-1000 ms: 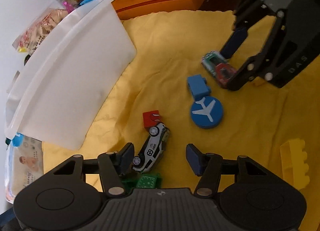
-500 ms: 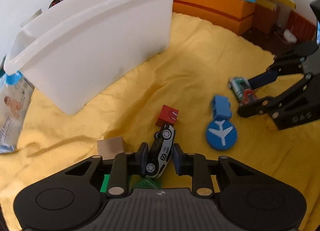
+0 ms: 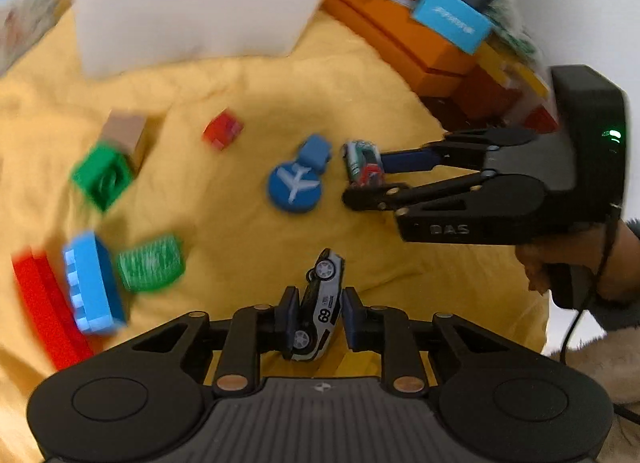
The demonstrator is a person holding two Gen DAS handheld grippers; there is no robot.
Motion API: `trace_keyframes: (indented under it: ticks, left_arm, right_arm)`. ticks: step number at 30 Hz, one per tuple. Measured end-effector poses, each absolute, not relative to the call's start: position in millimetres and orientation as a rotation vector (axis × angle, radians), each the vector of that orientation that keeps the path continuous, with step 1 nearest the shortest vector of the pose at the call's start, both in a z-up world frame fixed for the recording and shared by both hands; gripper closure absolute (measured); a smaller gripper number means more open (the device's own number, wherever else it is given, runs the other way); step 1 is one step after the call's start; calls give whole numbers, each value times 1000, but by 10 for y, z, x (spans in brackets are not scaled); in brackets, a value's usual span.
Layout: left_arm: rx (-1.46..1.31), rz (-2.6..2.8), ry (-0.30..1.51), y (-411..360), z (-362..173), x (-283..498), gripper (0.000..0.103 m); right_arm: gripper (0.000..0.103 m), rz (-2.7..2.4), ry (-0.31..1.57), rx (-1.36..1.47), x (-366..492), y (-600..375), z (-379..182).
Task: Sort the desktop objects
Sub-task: 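Grasp the white-black police car with the left gripper while the right grasps the red-green car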
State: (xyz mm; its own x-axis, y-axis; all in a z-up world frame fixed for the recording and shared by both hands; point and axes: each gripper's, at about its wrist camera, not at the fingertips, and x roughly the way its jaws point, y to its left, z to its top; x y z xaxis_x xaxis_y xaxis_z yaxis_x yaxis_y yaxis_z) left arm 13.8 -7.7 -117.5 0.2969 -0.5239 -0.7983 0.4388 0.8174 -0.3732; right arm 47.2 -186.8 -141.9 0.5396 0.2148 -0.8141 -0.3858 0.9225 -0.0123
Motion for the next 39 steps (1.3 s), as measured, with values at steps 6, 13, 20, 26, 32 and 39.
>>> trace_keyframes:
  ticks: [6, 13, 20, 26, 32, 39]
  left_arm:
    - [-35, -511, 1049, 32, -1150, 166, 66]
    - [9, -458, 965, 174, -957, 83, 49]
    - [41, -491, 983, -35, -1055, 1, 46]
    - [41, -467, 1001, -92, -1190, 21, 47]
    - [83, -447, 1002, -81, -1169, 68, 55]
    - [82, -436, 1002, -82, -1151, 164, 55]
  right_arm:
    - [51, 413, 935, -247, 485, -1857, -1416]
    - [50, 413, 939, -238, 463, -1902, -1416]
    - [49, 372, 965, -180, 479, -1966, -1402]
    - [45, 354, 992, -95, 561, -1955, -1448]
    - [52, 395, 963, -252, 485, -2003, -1396]
    - [47, 449, 841, -364, 440, -2010, -1335]
